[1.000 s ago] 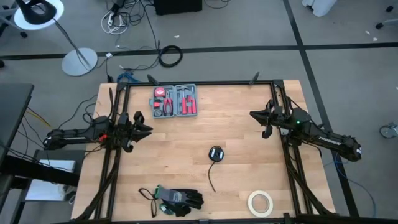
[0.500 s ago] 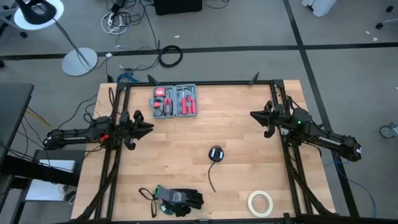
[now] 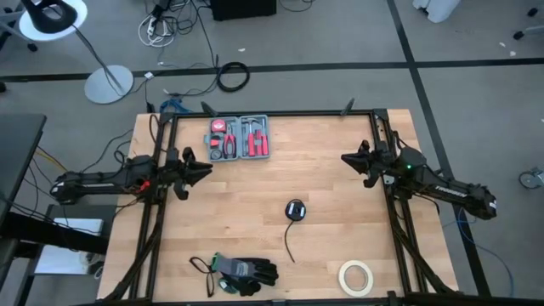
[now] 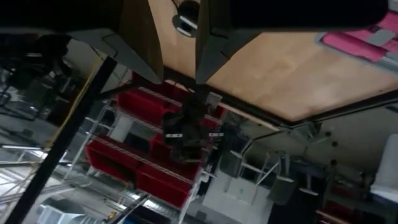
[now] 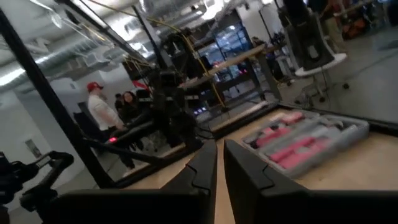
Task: Coil cords
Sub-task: Uncoil the black wire cable from the black spool
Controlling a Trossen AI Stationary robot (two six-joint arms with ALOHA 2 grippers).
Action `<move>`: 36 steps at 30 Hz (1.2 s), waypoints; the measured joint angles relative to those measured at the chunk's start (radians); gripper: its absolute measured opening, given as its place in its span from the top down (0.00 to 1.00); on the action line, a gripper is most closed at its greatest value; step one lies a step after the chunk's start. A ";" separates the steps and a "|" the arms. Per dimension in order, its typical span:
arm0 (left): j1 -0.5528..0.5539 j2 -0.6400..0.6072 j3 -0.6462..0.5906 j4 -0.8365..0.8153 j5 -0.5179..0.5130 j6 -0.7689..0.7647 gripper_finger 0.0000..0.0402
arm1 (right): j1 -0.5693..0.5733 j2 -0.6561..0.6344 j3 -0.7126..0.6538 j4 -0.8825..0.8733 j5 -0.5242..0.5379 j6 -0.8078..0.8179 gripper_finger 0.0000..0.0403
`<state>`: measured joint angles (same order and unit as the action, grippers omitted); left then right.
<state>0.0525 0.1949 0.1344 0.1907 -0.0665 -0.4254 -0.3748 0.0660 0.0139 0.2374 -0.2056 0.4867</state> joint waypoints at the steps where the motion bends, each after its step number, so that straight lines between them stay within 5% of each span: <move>1: 0.000 0.021 0.011 0.001 -0.006 0.000 0.75 | 0.000 0.010 0.000 0.024 -0.022 0.004 0.92; 14: 0.000 0.454 0.219 -0.004 -0.068 0.061 0.75 | 0.052 0.299 0.285 -0.190 -0.128 -0.141 0.92; 26: 0.000 0.879 0.497 -0.006 0.007 0.219 0.75 | 0.233 0.581 0.403 -0.395 0.054 -0.178 0.92; 36: -0.002 1.150 0.659 -0.086 0.086 0.353 0.75 | 0.390 0.700 0.423 -0.444 0.079 -0.129 0.92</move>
<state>0.0505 1.3448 0.7938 0.1048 0.0198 -0.0726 0.0149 0.7657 0.4366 -0.2070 -0.1262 0.3576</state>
